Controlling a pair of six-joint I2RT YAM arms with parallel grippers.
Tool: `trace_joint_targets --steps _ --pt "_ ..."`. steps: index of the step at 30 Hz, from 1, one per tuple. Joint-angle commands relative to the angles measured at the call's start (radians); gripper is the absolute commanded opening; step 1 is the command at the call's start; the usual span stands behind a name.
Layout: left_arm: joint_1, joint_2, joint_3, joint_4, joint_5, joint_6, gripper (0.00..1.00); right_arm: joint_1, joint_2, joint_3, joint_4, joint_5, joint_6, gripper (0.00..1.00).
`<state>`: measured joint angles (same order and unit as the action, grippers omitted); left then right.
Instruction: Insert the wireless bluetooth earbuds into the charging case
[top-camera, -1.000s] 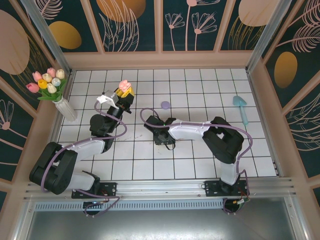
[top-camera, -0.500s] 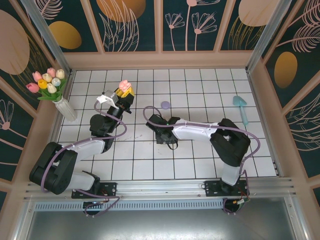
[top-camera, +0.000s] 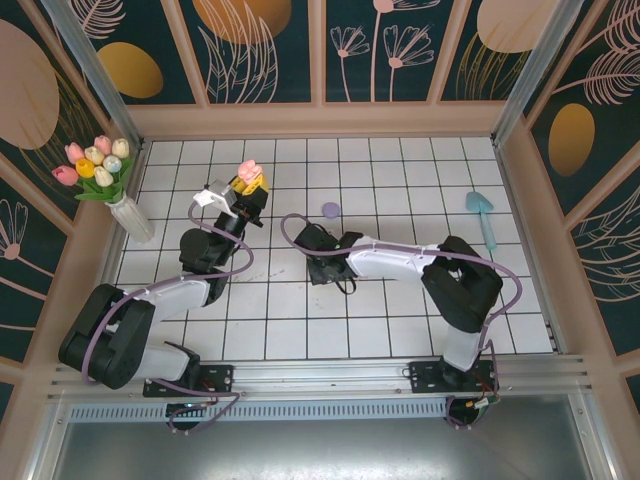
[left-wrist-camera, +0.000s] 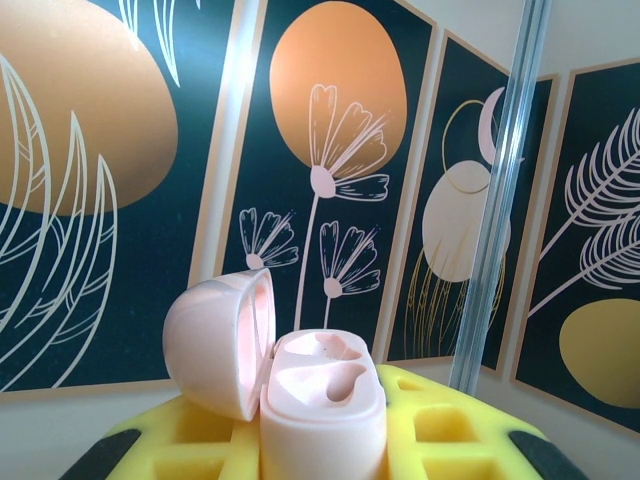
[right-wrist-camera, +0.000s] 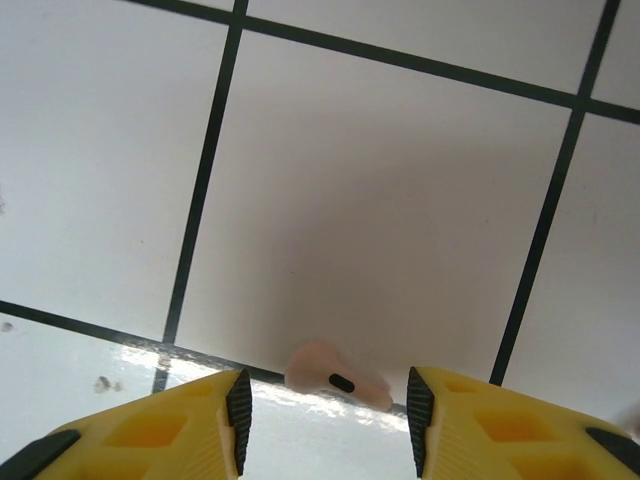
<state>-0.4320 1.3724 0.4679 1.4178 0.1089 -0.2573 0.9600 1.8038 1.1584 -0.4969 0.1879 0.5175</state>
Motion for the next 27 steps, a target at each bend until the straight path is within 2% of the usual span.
trace_joint_targets --steps 1,15,27 --pt "0.006 0.002 0.032 0.058 0.018 -0.016 0.0 -0.022 -0.02 -0.012 0.037 -0.039 -0.103 0.47" --pt "0.006 0.005 0.038 0.052 0.018 -0.016 0.0 -0.032 0.024 -0.037 0.072 -0.129 -0.113 0.47" --pt "0.006 0.0 0.031 0.052 0.016 -0.017 0.0 -0.027 0.047 -0.047 0.061 -0.132 -0.096 0.42"
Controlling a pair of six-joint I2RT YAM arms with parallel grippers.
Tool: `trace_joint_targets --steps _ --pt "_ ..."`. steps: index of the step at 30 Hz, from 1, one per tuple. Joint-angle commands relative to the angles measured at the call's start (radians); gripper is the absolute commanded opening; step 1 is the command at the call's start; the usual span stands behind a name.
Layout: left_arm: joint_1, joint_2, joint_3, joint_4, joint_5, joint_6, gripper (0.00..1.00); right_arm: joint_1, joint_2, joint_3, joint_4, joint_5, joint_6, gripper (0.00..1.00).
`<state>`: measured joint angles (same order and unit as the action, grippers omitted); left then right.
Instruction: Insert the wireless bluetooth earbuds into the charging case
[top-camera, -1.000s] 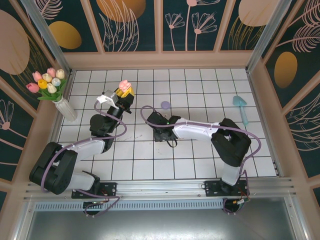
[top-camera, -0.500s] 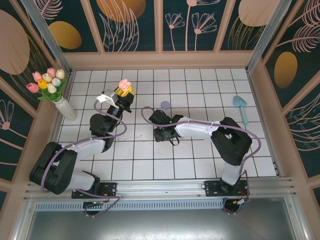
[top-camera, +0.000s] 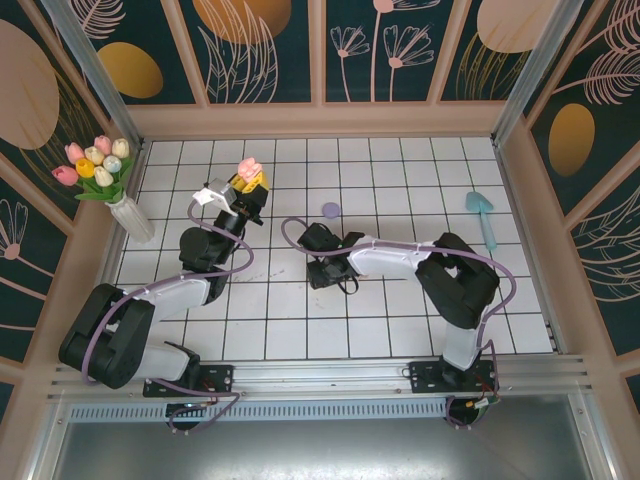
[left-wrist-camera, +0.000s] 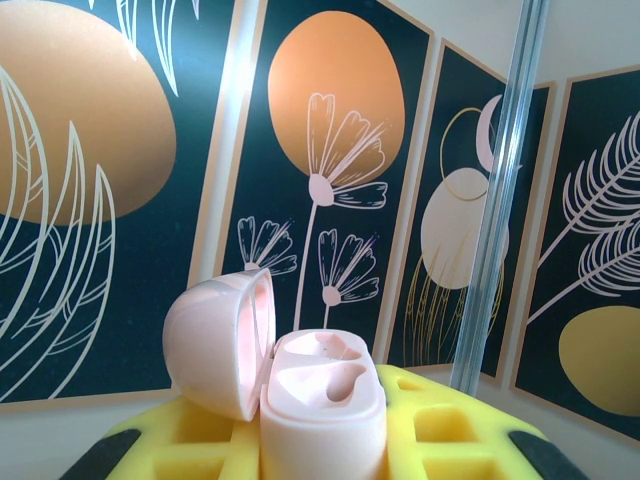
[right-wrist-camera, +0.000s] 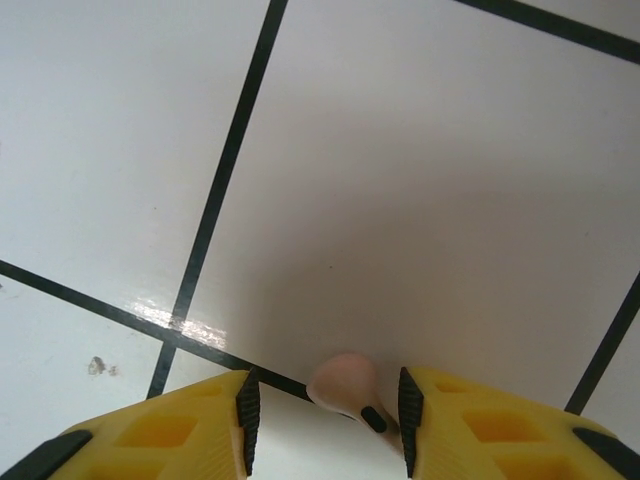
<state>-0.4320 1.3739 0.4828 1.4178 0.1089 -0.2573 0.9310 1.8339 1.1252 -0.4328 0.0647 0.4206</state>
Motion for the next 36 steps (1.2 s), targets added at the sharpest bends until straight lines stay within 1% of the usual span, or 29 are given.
trace_joint_targets --steps 1,15,22,28,36 --pt "0.006 -0.002 0.016 0.051 0.017 -0.017 0.0 0.002 0.018 -0.013 -0.002 -0.011 0.002 0.41" --pt "0.006 0.004 0.015 0.054 0.017 -0.022 0.0 0.014 0.07 0.021 -0.038 0.044 0.044 0.34" --pt "0.006 0.005 0.015 0.056 0.017 -0.022 0.0 0.014 0.082 0.028 -0.045 0.065 0.064 0.32" --pt "0.006 0.008 0.015 0.058 0.021 -0.022 0.0 0.01 0.099 0.046 -0.055 0.068 0.083 0.31" --pt "0.006 0.007 0.016 0.058 0.02 -0.022 0.0 0.009 0.101 0.041 -0.059 0.068 0.084 0.27"
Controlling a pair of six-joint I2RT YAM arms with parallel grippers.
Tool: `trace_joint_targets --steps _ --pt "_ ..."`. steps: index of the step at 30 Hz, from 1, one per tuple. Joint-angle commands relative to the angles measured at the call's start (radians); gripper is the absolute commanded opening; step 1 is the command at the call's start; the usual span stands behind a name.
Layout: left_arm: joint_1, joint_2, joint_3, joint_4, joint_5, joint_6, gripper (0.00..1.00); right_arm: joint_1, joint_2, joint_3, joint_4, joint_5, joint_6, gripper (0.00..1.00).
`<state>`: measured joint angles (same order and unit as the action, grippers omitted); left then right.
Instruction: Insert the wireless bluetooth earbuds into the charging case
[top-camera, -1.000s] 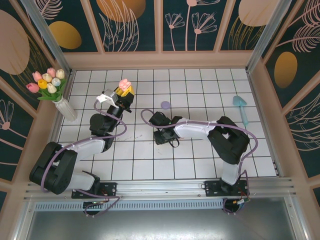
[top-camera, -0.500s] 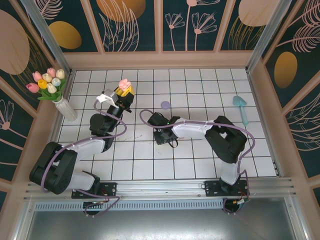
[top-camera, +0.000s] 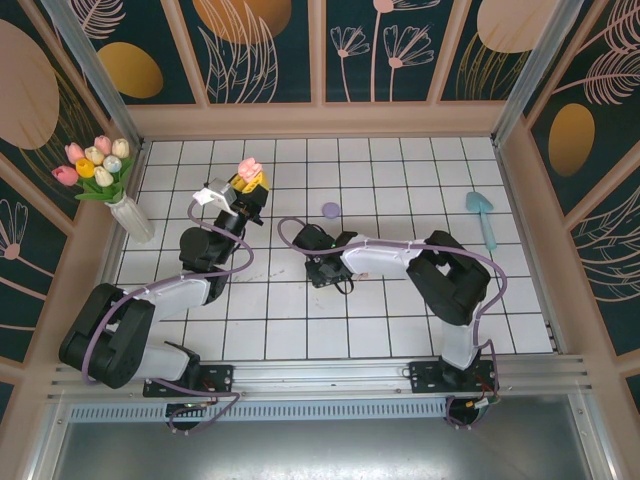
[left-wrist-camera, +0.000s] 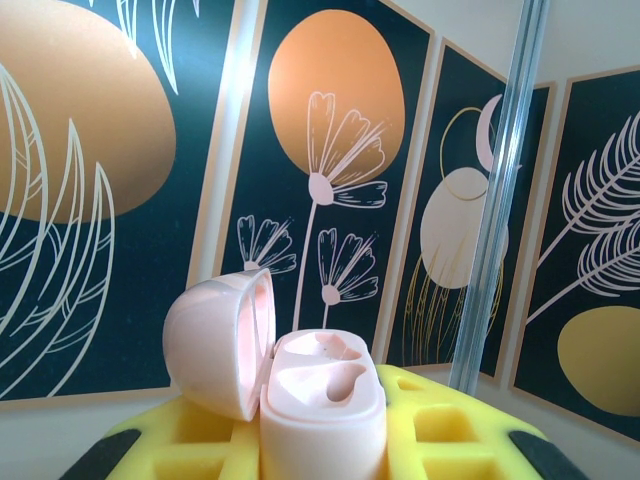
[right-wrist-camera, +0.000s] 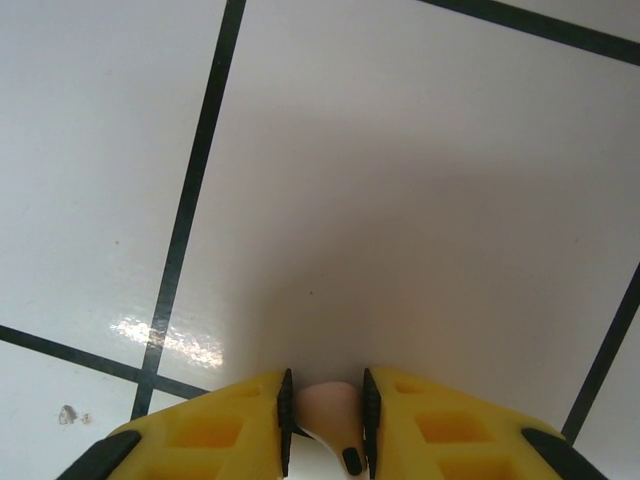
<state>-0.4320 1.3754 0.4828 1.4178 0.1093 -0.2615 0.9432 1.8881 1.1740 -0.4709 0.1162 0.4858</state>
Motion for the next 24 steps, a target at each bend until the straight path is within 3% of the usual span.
trace_joint_targets --steps 1,6,12,24 --pt "0.006 0.006 0.017 0.057 0.02 -0.018 0.0 -0.002 0.045 -0.009 -0.02 0.017 0.019 0.27" --pt "0.006 0.005 0.017 0.058 0.021 -0.02 0.0 -0.003 0.034 -0.022 -0.015 0.013 0.02 0.24" --pt "0.006 0.004 0.017 0.056 0.026 -0.019 0.0 -0.003 0.011 -0.042 0.001 0.008 0.023 0.11" --pt "0.007 -0.001 0.014 0.053 0.047 -0.004 0.0 -0.004 -0.096 -0.051 0.021 0.051 0.045 0.09"
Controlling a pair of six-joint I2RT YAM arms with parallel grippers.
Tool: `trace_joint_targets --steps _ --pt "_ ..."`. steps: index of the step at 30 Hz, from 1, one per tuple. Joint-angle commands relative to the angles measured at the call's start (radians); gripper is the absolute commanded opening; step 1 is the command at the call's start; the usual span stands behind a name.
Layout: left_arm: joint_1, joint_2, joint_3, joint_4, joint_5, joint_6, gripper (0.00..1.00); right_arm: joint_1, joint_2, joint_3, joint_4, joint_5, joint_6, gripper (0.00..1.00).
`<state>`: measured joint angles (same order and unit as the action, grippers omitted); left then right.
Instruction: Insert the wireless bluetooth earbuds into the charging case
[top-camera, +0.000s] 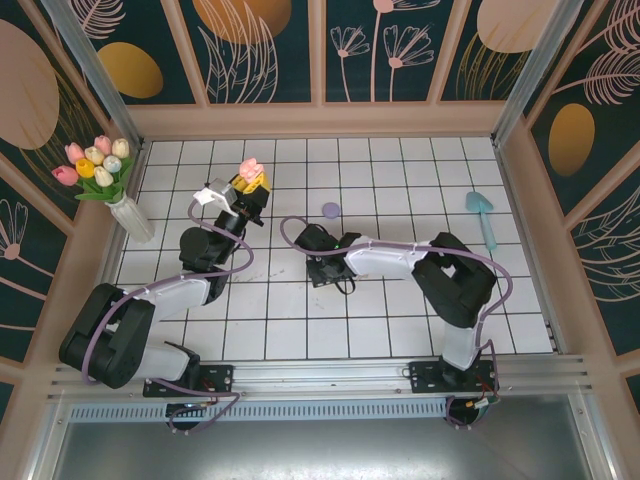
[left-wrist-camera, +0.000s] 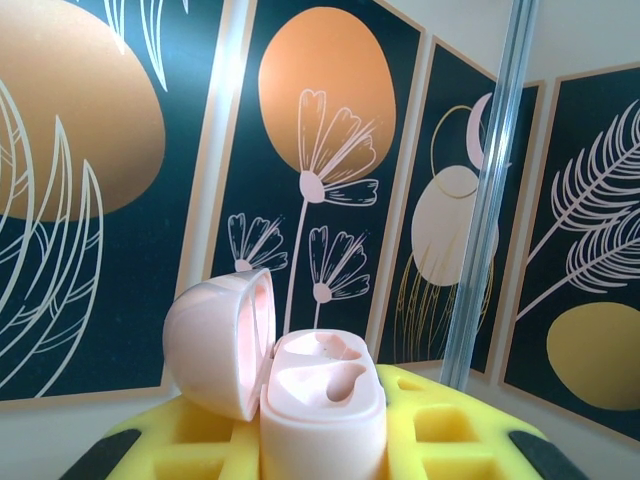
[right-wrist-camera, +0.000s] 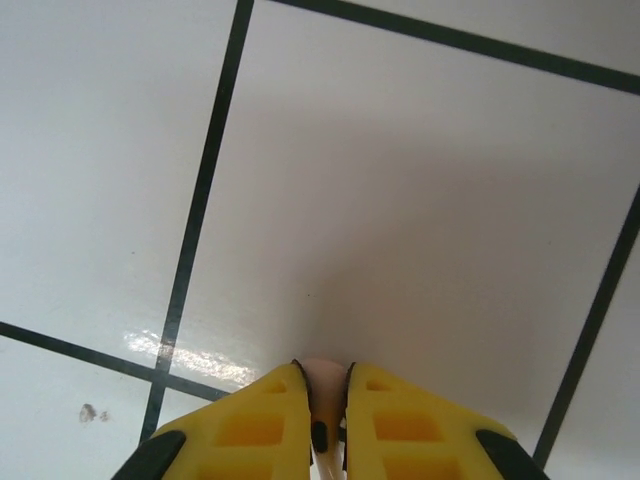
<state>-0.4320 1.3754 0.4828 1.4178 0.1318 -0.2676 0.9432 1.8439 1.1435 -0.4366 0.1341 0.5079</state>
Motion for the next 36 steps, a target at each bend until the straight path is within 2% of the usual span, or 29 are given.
trace_joint_targets --steps 1,7,15,18,22,27,32,36 --pt "0.006 -0.001 0.015 0.053 0.027 0.002 0.0 -0.006 -0.062 -0.021 -0.012 0.038 0.024 0.09" --pt "0.006 0.001 0.011 0.054 0.037 0.002 0.0 -0.015 -0.109 -0.04 0.005 0.044 0.024 0.08" --pt "0.006 0.001 0.011 0.055 0.042 -0.002 0.0 -0.017 -0.076 -0.054 0.007 0.025 0.014 0.08" --pt "0.006 0.0 0.015 0.053 0.042 -0.001 0.0 -0.017 -0.077 -0.063 0.007 0.028 0.017 0.1" --pt "0.005 0.0 0.014 0.052 0.043 0.001 0.0 -0.025 -0.103 -0.06 -0.015 0.064 0.027 0.19" --pt "0.006 -0.002 0.016 0.052 0.045 0.0 0.0 -0.086 -0.139 -0.086 -0.051 0.103 0.077 0.3" --pt "0.006 -0.006 0.014 0.049 0.045 0.001 0.0 -0.176 -0.184 -0.157 -0.089 0.146 0.176 0.31" --pt "0.006 -0.005 0.014 0.05 0.045 -0.002 0.0 -0.202 -0.226 -0.214 -0.088 0.152 0.23 0.31"
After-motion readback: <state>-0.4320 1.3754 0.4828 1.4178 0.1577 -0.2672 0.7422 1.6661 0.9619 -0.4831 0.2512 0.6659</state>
